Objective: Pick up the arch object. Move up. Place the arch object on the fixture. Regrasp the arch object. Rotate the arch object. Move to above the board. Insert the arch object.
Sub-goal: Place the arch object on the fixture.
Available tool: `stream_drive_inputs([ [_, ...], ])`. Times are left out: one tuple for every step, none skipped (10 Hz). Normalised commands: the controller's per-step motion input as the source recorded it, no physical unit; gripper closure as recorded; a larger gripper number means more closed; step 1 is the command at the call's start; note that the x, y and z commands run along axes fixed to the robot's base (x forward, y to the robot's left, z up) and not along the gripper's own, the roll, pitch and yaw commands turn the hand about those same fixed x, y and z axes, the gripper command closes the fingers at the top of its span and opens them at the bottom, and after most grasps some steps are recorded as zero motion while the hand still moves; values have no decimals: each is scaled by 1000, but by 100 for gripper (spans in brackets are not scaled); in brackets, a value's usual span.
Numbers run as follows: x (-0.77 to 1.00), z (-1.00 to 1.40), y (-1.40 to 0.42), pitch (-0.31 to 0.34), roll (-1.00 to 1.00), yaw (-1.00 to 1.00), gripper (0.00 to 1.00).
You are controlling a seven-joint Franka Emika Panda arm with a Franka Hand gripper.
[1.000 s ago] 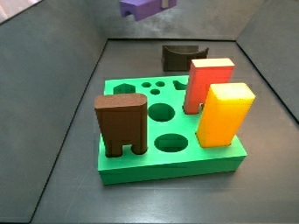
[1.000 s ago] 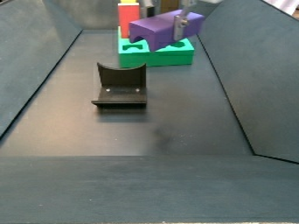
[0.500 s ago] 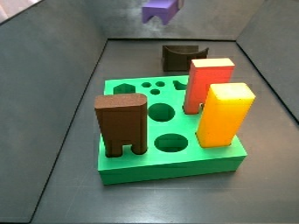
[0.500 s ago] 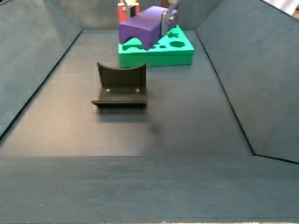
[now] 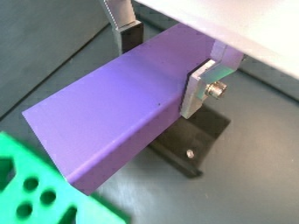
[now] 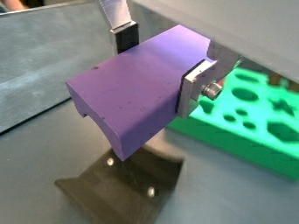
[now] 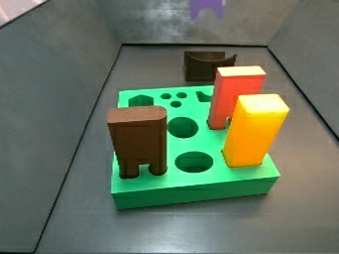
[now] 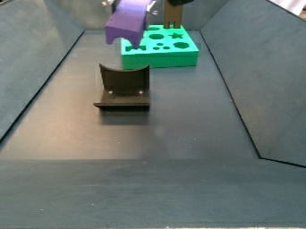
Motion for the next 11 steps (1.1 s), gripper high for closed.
stream_drive_inputs([
  [296, 6, 33, 222, -1000, 335, 100],
  [184, -1, 33, 258, -1000, 280, 100],
  [55, 3, 39, 295, -1000, 199, 100],
  [30, 9, 37, 300, -972, 127, 100],
  [36, 0, 34, 281, -856, 62, 100],
  [62, -8, 38, 251, -621, -42, 100],
  [78, -13, 43, 214, -386, -124, 100],
  [78, -10, 33, 175, -240, -153, 100],
  [130, -1000, 131, 278, -1000, -223, 100],
  [133, -1000, 138, 221, -1000, -255, 100],
  [147, -1000, 138, 204, -952, -283, 100],
])
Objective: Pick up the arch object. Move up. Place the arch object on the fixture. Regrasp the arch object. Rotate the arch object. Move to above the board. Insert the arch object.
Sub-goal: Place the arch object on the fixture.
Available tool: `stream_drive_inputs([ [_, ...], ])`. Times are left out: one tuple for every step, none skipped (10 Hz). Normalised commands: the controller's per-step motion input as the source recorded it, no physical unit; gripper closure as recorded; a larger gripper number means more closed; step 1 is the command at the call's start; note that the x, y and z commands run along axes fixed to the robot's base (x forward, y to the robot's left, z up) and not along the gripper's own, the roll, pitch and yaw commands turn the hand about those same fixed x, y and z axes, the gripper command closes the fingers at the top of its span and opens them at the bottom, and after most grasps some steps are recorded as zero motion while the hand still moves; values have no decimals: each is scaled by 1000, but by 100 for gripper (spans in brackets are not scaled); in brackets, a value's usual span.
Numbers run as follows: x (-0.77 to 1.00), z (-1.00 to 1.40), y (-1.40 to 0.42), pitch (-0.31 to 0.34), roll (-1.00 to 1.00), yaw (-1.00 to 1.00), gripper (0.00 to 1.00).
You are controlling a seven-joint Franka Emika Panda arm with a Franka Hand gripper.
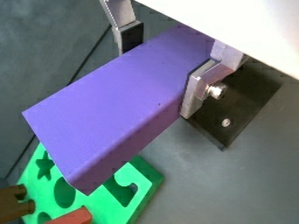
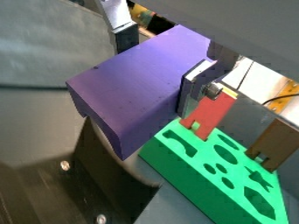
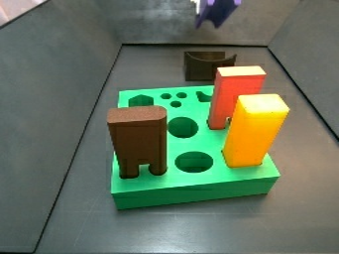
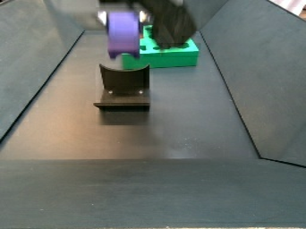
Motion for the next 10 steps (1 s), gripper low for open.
stream_drive_inputs([
  [155, -1000, 136, 152, -790, -277, 100],
  [158, -1000, 140, 63, -556, -263, 100],
  [163, -1000, 142, 24, -436, -251, 100],
  [174, -1000, 132, -27, -245, -207, 100],
  [165, -891, 119, -59, -178, -173, 100],
  [142, -733, 104, -74, -156, -151, 100],
  [94, -380, 60, -102, -115, -90, 100],
  [70, -324, 11, -106, -77, -55, 100],
  [63, -324, 9, -106, -75, -30, 100],
  [62, -322, 7, -104, -76, -8, 100],
])
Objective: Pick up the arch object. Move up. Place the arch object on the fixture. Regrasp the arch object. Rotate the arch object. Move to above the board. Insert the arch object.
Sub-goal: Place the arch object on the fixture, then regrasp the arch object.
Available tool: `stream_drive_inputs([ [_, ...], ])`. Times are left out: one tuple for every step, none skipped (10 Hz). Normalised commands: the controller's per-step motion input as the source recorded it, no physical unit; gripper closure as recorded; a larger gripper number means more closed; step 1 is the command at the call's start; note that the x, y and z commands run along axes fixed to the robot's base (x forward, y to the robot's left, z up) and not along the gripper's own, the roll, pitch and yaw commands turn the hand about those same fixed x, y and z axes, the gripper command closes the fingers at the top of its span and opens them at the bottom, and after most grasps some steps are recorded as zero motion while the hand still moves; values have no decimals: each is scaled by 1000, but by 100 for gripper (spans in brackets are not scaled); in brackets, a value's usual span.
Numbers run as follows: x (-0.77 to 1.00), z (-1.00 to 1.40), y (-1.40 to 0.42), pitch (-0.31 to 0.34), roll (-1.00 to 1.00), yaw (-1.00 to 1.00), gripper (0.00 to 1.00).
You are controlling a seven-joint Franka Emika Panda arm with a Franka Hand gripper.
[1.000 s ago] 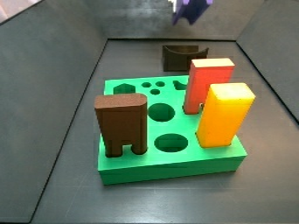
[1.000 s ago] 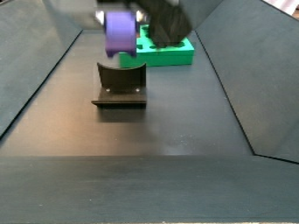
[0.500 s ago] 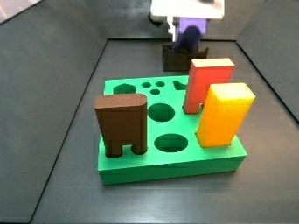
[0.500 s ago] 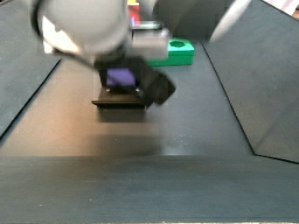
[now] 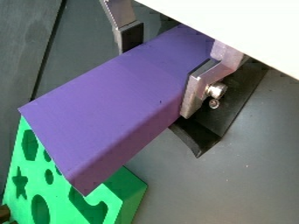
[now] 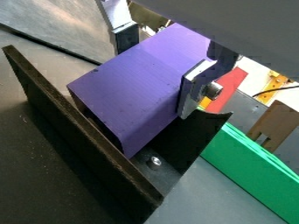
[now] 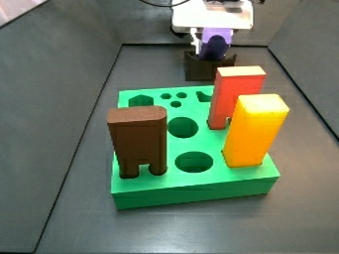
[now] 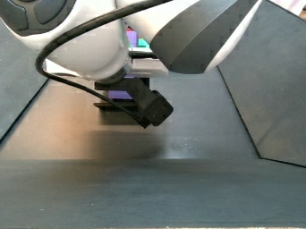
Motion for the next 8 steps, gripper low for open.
stream_drive_inputs([
  [61, -321, 6, -103, -77, 10, 100],
  [60, -321, 5, -101, -77, 21, 100],
  [0, -167, -500, 0, 0, 0, 100],
  [0, 0, 0, 0, 0, 0, 0],
  [0, 1000, 0, 79, 32, 21, 0],
  [-4, 1000, -1, 78, 38, 21, 0],
  [-16, 1000, 0, 77, 48, 7, 0],
  [-27, 1000, 0, 69, 52, -15, 0],
])
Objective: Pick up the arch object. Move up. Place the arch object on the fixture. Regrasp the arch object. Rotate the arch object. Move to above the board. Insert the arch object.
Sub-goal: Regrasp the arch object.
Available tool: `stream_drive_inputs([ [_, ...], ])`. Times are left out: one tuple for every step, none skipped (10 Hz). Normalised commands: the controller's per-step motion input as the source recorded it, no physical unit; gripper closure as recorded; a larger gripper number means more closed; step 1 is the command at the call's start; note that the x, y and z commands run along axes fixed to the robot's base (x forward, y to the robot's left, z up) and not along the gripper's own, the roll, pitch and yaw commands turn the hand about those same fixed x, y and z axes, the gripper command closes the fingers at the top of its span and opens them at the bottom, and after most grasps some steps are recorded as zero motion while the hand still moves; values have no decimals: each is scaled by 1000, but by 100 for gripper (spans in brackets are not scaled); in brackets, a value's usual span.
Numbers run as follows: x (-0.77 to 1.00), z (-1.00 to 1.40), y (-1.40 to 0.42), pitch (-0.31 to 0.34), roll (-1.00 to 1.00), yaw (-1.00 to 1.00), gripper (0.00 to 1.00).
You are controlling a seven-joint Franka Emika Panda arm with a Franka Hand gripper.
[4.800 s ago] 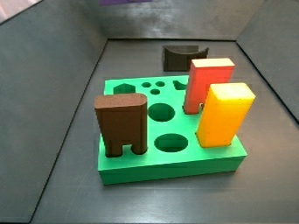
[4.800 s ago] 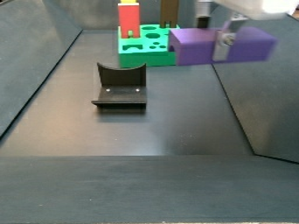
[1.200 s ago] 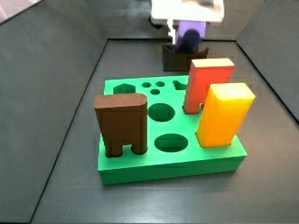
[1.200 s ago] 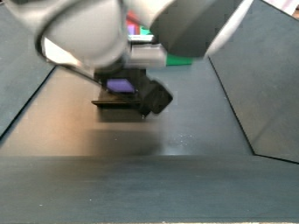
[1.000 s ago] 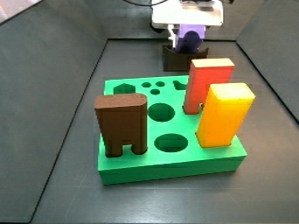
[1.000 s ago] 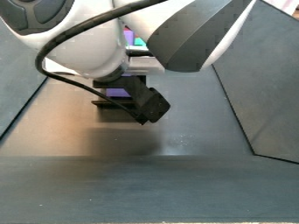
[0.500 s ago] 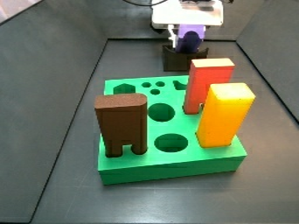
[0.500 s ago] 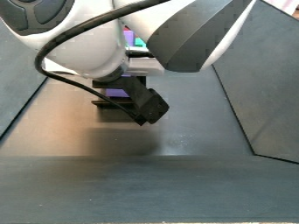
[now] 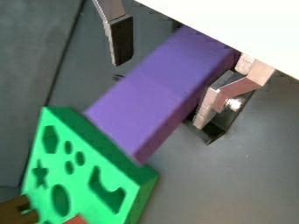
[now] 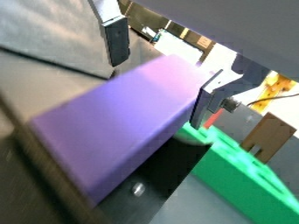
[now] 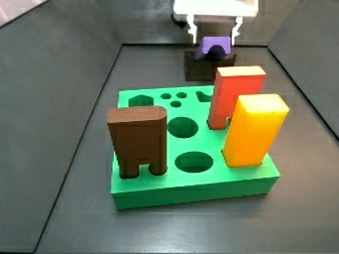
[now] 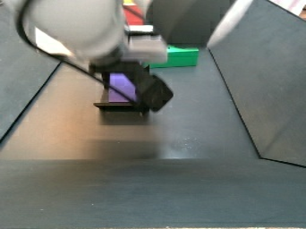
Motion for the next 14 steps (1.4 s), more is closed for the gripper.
stream_drive_inputs([
  [-30, 1000, 1, 68, 54, -21, 0],
  [-33, 856, 2, 64, 54, -31, 0],
  [-30, 658, 3, 60, 53, -39, 0],
  [-25, 396, 5, 55, 53, -40, 0],
  [-23, 265, 7, 50, 54, -41, 0],
  [-8, 861, -1000, 43, 1000, 39, 0],
  [-9, 839, -1000, 42, 1000, 40, 0],
  [-27, 831, -1000, 34, 1000, 39, 0],
  [-69, 764, -1000, 24, 1000, 38, 0],
  [-74, 624, -940, 21, 1000, 37, 0],
  [-51, 389, -749, 20, 1000, 37, 0],
  [-15, 125, -487, 19, 1000, 38, 0],
  [-2, 69, -276, 20, 1000, 38, 0],
  [-5, 65, -127, 20, 1000, 38, 0],
])
